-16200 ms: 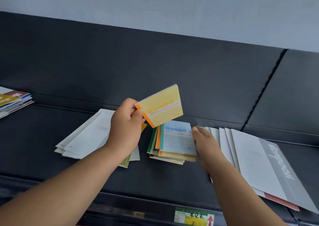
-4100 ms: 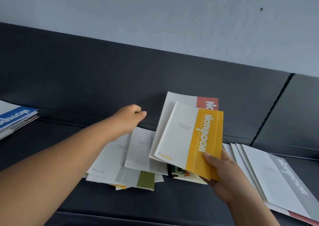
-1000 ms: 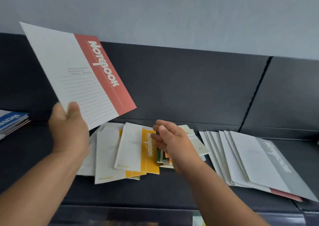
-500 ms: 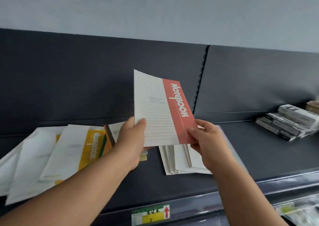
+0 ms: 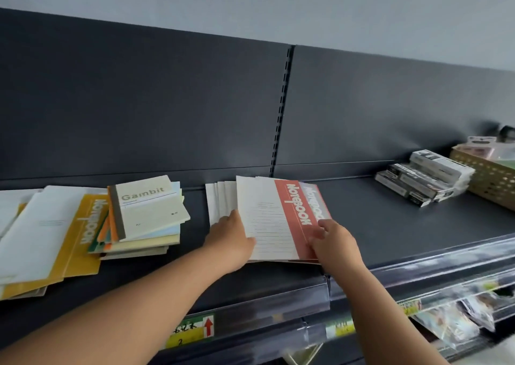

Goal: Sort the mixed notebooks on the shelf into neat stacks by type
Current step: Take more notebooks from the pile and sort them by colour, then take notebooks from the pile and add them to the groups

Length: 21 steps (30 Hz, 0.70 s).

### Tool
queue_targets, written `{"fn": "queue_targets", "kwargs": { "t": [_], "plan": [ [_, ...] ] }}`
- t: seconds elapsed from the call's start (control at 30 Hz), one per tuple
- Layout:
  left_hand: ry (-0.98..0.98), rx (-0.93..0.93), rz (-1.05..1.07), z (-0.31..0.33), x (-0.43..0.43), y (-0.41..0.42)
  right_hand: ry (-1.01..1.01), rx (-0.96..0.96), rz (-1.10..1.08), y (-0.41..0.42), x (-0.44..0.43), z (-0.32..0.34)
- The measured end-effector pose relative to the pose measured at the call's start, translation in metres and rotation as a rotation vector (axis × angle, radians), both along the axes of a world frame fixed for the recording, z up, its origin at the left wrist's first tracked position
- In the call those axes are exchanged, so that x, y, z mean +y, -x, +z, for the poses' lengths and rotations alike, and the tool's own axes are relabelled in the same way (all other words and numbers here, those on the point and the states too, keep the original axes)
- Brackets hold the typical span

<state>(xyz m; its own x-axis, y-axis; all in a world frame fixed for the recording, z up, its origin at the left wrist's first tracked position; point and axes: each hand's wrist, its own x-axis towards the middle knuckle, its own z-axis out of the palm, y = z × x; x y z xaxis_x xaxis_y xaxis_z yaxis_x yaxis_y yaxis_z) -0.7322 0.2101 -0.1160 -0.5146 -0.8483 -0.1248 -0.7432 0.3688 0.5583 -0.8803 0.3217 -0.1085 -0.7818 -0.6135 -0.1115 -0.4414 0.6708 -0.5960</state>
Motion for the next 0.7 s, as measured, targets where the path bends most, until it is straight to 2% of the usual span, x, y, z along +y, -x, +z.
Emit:
{"fn": "queue_targets", "kwargs": {
  "t": [0.1,0.3,0.53,0.7],
  "plan": [
    [0.080,0.098,-0.058,0.007,0.004,-0.004,-0.016,0.149,0.025,-0.010,-0.006,0.009],
    [0.344,0.152,-0.072,0.038,0.010,-0.042,0.259,0.297,0.289,-0.054,-0.049,0.028],
    [0.566,-0.032,0.142,0.056,-0.018,-0.143,0.345,0.376,0.588,-0.134,-0.094,0.042],
    [0.575,-0.127,0.317,0.057,-0.037,-0.230,0.371,0.361,0.743,-0.195,-0.112,0.048]
  ]
}}
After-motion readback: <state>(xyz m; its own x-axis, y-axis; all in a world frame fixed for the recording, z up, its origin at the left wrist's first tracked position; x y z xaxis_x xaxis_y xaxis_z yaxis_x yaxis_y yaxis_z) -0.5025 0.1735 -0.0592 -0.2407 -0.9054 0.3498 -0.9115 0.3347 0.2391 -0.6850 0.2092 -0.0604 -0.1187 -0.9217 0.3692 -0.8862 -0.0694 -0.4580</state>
